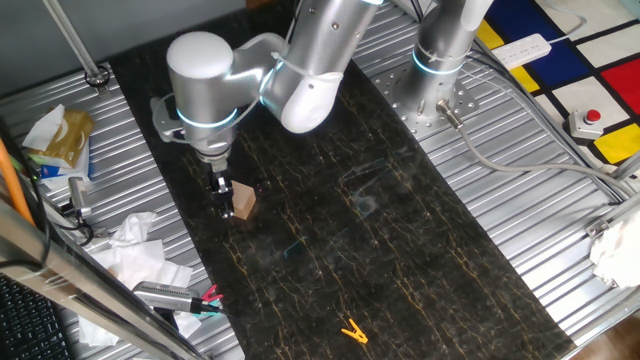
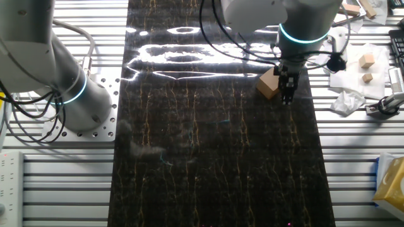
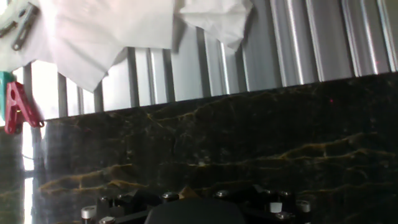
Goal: Use the gripper to push the small block from left to right
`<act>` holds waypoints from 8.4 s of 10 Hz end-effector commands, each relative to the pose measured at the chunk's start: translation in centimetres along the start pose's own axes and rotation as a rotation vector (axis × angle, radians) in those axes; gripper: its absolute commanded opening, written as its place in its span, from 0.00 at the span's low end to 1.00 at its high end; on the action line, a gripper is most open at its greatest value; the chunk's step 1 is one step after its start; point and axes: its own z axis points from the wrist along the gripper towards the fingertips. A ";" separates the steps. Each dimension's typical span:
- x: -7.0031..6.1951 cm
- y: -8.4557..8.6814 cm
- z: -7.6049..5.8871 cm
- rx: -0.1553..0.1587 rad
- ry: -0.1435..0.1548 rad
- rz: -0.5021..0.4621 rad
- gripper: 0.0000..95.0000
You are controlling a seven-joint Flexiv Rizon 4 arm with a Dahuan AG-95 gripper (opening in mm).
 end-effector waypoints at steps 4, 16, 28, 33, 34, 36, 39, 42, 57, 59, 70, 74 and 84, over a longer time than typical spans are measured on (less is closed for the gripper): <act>0.0 0.1 0.1 -0.077 0.011 0.070 1.00; 0.5 2.3 0.7 -0.098 -0.001 0.136 1.00; 0.2 4.6 0.4 -0.088 -0.005 0.157 1.00; 0.2 4.3 0.4 -0.025 -0.016 0.081 1.00; 0.2 4.2 0.4 -0.011 -0.018 0.063 1.00; 0.2 4.2 0.4 -0.004 -0.020 0.053 1.00; 0.3 4.0 0.3 0.000 -0.020 0.049 1.00; 0.7 3.1 0.3 -0.005 -0.023 0.036 1.00; 1.3 3.0 0.3 -0.069 -0.015 0.110 1.00; 1.4 3.4 0.3 -0.071 -0.014 0.123 1.00; 1.6 5.2 0.6 -0.080 -0.026 0.163 1.00; 1.4 6.3 0.5 -0.085 -0.032 0.173 1.00; 1.6 6.0 0.7 0.021 -0.044 0.062 1.00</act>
